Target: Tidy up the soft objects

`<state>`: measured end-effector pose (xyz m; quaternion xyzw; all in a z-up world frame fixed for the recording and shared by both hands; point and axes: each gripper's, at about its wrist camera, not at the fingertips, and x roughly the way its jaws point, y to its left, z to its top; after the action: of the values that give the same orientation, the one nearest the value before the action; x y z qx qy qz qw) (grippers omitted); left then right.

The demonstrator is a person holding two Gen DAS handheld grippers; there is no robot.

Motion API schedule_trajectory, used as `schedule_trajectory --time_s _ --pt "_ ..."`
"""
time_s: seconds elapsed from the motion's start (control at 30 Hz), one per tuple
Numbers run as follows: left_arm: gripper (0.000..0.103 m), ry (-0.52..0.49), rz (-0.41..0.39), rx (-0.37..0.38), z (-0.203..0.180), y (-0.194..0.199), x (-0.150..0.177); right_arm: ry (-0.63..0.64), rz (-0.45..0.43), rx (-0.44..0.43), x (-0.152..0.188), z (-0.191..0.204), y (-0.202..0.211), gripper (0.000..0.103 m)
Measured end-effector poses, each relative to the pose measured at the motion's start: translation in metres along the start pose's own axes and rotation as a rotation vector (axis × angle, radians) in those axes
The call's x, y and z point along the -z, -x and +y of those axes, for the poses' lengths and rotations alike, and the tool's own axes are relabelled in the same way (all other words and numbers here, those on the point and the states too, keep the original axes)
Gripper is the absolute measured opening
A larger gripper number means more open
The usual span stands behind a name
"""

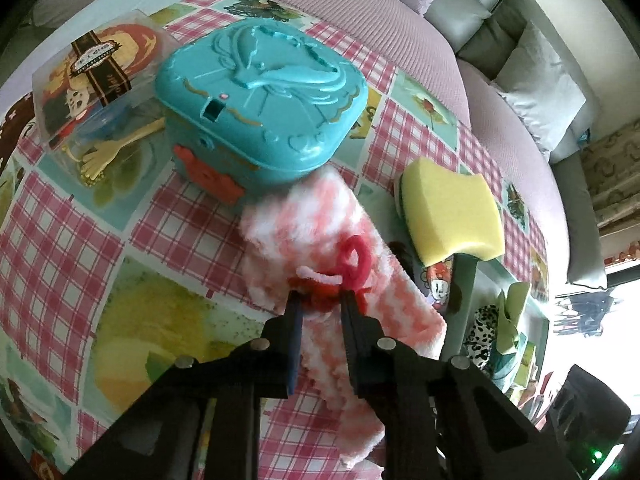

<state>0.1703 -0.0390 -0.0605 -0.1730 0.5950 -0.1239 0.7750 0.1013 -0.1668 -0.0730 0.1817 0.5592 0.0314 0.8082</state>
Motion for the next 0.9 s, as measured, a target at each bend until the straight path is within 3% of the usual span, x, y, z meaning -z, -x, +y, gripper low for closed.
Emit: schedule_trajectory --time_s 0.5,0.77,0.9 --pt "0.014 -0.002 -0.037 0.056 0.009 0.021 0.001 -0.008 -0.014 -0.01 0.001 -0.004 0.005 0.01" --pt "0.014 -0.002 -0.102 0.096 0.011 0.046 -0.001 -0.031 -0.066 -0.01 -0.001 -0.011 0.021 0.009" --pt "0.014 -0.003 -0.138 0.112 0.013 0.061 -0.001 -0.026 -0.126 -0.052 -0.003 -0.01 0.039 0.009"
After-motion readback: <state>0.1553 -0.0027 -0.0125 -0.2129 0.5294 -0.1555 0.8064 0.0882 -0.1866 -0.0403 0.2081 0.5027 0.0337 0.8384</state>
